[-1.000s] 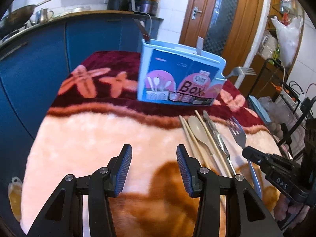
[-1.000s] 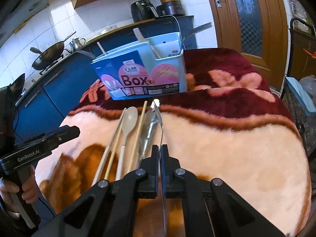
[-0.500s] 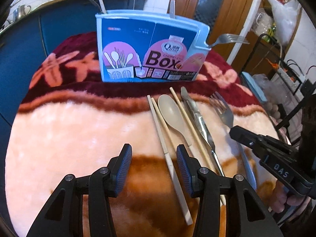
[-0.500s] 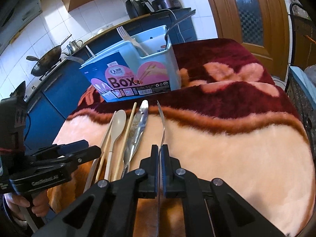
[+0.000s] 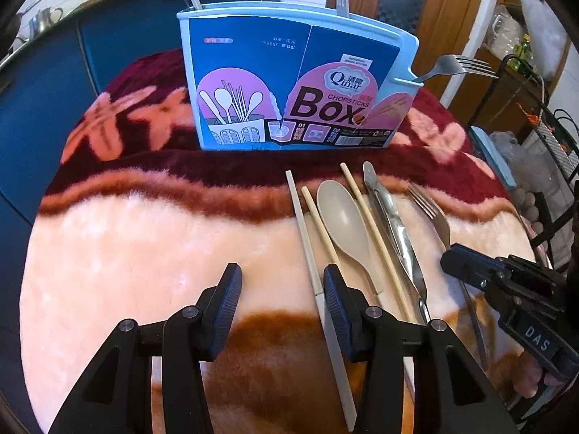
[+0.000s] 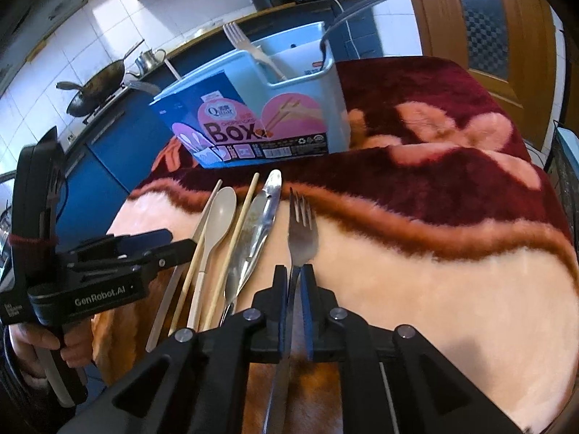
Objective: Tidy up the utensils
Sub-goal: 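Grasp the metal knife with the right tool while the left tool approaches the utensils, then close the left tool on a wooden chopstick while the right tool lifts the knife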
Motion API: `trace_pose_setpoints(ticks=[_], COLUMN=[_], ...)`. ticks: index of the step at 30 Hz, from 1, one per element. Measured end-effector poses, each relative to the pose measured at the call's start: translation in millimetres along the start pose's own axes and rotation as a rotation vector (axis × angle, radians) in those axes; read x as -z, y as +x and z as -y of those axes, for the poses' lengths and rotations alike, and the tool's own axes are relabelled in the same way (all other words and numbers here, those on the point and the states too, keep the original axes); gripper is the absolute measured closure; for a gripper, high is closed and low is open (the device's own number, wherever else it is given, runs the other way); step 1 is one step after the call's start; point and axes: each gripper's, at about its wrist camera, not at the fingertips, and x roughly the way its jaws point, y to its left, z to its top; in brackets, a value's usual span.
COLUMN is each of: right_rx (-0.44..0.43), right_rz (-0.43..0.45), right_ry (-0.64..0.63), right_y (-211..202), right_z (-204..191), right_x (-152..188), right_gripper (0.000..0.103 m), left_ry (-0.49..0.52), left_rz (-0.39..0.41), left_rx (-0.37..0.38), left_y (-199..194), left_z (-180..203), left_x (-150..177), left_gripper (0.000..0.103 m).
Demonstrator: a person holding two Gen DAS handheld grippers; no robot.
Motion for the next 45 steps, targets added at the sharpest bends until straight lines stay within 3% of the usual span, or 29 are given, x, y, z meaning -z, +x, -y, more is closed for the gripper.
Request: trace_pose_setpoints(ticks=[8, 12, 17, 25, 27, 30, 31, 32, 38, 45], right_rx=[0.009, -0.002, -0.077, -0.124, -0.133, -0.152, -0.162, -0.168, -0.258, -0.264], right_rz=[-0.053, -0.084, -0.108, -0.091, -0.077, -0.047, -0.032, -0.018, 0.060, 0.195], right_ry=[0.005, 0.023, 0.083, 0.079, 0.080, 0.096, 0.097, 0.098, 0.097, 0.075], right_y=[8.3, 13.6, 20.5, 28.9, 30.3, 28.8, 27.1, 25.3, 9.2, -19.5], right_z=[1.1, 3.2, 13.2, 19.0, 19.3, 24.1, 25.5, 26.2, 25.4, 16.1], right_x=[-12.0, -19.9, -30.9, -40.5, -40.9, -40.0, -39.9, -39.7, -40.4, -39.6], right_gripper=[0.091, 0.089, 0.078, 0.078, 0.078, 0.087, 0.095, 0.096, 0.098, 0.099], left_ry=[0.020, 0.029, -0.055, -0.063, -0.063, -0.097, -0.120, -0.125, -0.170, -0.157], left_rz=[-0.080, -0.095, -0.094, -0.077, -0.073, -0.094, -0.092, -0.085, -0.025, 0.097], left_rx=[0.038, 0.063, 0.131, 0.149, 0.161, 0.244, 0.261, 0.265, 0.308, 0.341], left_y=[15.5, 20.2, 23.4, 22.3, 22.2, 25.2, 25.6, 25.8, 15.3, -15.8], left_z=[-2.3, -4.5, -16.0, -19.5, -17.1, -17.5, -19.6, -20.2, -30.6, -28.2], left_x=[-30.1, -38.9, -43.0, -41.4, -40.9, -36.7, -35.0, -34.6, -25.4, -19.8], left_gripper=[0.055, 0.067, 0.071, 0.074, 0.077, 0.096, 0.097, 0.097, 0.097, 0.099])
